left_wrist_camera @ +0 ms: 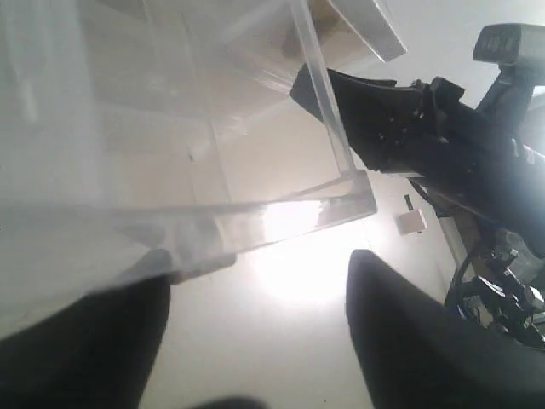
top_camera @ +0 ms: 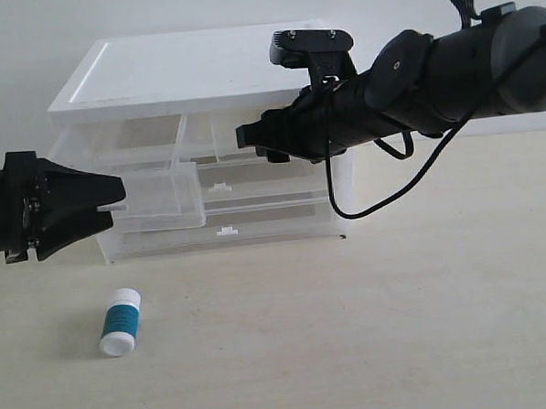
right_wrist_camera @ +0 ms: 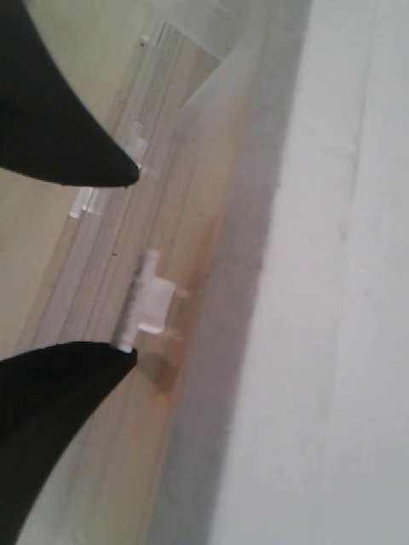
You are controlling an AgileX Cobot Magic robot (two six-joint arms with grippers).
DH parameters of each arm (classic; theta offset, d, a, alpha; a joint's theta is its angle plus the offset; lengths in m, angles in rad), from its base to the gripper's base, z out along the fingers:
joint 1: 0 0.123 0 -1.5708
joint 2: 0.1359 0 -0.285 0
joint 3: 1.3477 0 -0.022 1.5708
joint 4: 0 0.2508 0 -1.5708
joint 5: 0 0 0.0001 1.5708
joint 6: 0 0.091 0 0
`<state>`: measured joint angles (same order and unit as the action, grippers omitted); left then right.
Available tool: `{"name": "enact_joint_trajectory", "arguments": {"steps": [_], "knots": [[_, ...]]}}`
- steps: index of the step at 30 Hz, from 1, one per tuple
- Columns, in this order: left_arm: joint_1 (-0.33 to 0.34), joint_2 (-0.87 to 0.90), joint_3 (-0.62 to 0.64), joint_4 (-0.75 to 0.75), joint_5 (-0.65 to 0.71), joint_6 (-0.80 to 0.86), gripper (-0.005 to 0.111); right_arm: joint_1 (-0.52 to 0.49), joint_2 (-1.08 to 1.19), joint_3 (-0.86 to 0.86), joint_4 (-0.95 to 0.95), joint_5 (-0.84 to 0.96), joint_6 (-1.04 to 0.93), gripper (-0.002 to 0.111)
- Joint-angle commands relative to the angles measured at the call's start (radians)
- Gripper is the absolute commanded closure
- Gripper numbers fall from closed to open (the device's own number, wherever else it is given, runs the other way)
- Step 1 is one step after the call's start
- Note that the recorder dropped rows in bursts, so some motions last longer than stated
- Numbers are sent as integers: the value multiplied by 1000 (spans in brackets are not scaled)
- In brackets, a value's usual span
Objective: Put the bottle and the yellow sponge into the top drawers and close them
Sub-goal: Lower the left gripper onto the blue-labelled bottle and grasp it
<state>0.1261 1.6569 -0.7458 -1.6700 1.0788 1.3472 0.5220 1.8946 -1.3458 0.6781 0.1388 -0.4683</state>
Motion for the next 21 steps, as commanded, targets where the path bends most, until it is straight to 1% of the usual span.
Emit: {"name": "enact_joint_trajectory", "arguments": {"steps": [1,4,6,11,15,18,19,21], "knots": [[-8,-10,-17,-15,-7,18,50,-13,0,-16,-9,-53,-10,57],[-8,-10,-17,11,-48,6,46,-13,0,-16,-9,-51,-10,57],[-8,-10,-15,20,-88,3,41,-13,0,-16,-9,-49,-12,57],[-8,-10,-15,54,-95,-8,40,-13,0,-16,-9,-46,-12,57],[-10,-10,-15,190,-148,-61,40,-13,0,-16,-9,-45,-14,57],[-11,-11,-11,225,-108,-61,40,-13,0,-16,-9,-45,-19,57],[-20,-15,-11,252,-95,-61,40,-13,0,-16,-9,-44,-21,57],[-61,-25,-5,312,-173,-92,41,-13,0,-16,-9,-44,-32,57]]}}
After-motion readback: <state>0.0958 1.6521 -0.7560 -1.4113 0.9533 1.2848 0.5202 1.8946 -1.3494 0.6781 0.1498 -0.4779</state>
